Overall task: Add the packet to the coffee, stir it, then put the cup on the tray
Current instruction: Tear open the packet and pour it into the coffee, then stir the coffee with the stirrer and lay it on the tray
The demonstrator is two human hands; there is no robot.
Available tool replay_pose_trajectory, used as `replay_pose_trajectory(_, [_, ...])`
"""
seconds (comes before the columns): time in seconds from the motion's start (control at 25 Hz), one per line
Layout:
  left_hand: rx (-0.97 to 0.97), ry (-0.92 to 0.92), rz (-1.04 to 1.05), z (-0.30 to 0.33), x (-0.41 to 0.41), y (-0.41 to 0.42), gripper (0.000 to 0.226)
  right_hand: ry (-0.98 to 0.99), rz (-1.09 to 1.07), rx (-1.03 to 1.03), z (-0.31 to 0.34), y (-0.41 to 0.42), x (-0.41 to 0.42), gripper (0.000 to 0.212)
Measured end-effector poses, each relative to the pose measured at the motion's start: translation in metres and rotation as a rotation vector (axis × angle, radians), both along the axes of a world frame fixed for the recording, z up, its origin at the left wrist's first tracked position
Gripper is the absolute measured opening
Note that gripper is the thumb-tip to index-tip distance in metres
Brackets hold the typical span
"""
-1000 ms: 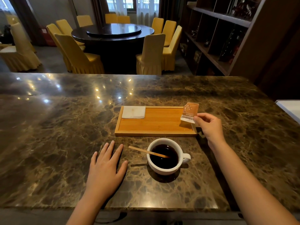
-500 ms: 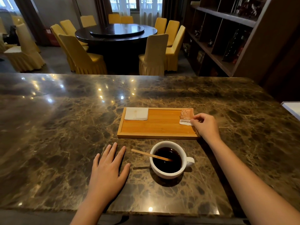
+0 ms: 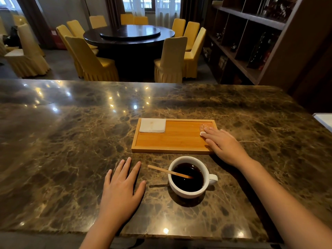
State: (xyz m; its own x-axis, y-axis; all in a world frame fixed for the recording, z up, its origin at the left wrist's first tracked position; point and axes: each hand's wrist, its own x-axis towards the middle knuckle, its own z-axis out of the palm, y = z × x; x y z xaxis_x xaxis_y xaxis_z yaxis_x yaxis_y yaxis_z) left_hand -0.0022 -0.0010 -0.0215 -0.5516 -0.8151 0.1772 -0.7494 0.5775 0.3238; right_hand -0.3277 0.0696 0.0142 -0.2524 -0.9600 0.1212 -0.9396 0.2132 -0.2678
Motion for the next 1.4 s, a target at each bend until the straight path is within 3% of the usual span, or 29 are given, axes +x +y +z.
replay_pose_trajectory(0.4, [0.007, -0.007, -0.006, 0.001, 0.000, 0.000, 0.067, -0.065, -0.005, -0.101, 0.021, -0.005, 0.011, 0.039])
replay_pose_trajectory(0.68, [-0.001, -0.001, -0.019, 0.000, 0.001, 0.000, 0.067, -0.123, 0.259, -0.091, 0.091, 0.012, 0.107, 0.041])
replay_pose_trajectory(0.84, [-0.022, -0.014, -0.023, -0.001, 0.001, -0.001, 0.066, 0.010, 0.374, 0.010, 0.087, 0.008, 0.148, 0.042])
replay_pose_trajectory(1.0, [-0.025, -0.009, -0.018, -0.002, 0.001, 0.000, 0.064, 0.128, 0.415, -0.010, 0.070, 0.001, 0.164, 0.020])
replay_pose_trajectory(1.16, [-0.025, -0.008, -0.014, -0.003, 0.001, 0.000, 0.064, -0.061, 0.336, -0.045, 0.073, 0.007, 0.156, 0.016])
replay_pose_trajectory(1.4, [-0.019, -0.030, -0.015, -0.004, 0.002, -0.002, 0.066, -0.425, 0.036, -0.232, 0.088, 0.038, 0.110, 0.014])
